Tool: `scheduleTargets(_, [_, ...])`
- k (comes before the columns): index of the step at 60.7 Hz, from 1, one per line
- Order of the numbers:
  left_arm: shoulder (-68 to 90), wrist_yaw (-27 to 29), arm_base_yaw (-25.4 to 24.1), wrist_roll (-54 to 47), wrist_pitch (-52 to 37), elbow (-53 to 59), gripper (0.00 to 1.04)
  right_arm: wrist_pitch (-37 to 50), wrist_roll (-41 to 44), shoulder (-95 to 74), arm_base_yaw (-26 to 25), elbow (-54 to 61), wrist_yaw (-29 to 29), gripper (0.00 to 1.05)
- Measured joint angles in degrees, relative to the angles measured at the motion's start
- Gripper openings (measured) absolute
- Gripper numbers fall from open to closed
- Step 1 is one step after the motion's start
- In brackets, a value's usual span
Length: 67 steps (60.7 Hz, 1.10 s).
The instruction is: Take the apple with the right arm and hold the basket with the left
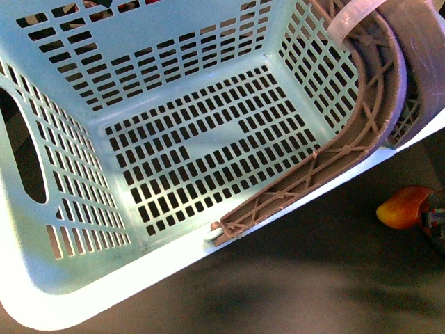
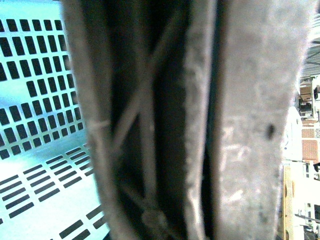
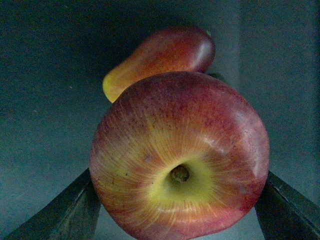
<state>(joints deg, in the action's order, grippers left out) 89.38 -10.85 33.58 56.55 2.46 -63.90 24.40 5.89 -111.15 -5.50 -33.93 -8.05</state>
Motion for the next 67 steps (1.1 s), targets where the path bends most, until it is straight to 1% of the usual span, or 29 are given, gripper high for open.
scheduleTargets(15, [0.0, 0.0, 0.0, 0.0, 0.0, 0.0, 0.15, -7.1, 0.2, 17.4, 1.3, 1.6, -0.4, 0.73])
scheduleTargets(31, [0.0, 0.0, 0.0, 0.0, 0.0, 0.0, 0.15, -12.7, -0.4, 34.4, 5.4, -1.4, -4.6, 0.73])
scheduleTargets(46, [0.0, 0.0, 0.0, 0.0, 0.0, 0.0, 0.15, -14.7, -3.6, 42.8, 12.0, -5.9, -7.5, 0.73])
scheduleTargets(59, [0.0, 0.0, 0.0, 0.0, 0.0, 0.0, 0.15, -16.0, -6.1, 44.2, 20.2, -6.8, -7.3, 0.73])
scheduleTargets(63, [0.0, 0.0, 0.0, 0.0, 0.0, 0.0, 0.15, -15.6, -6.6, 43.4, 23.7, -6.6, -7.5, 0.73])
scheduleTargets(67, [0.0, 0.0, 0.0, 0.0, 0.0, 0.0, 0.15, -15.1, -6.7, 42.5, 25.5, -6.5, -8.1, 0.73])
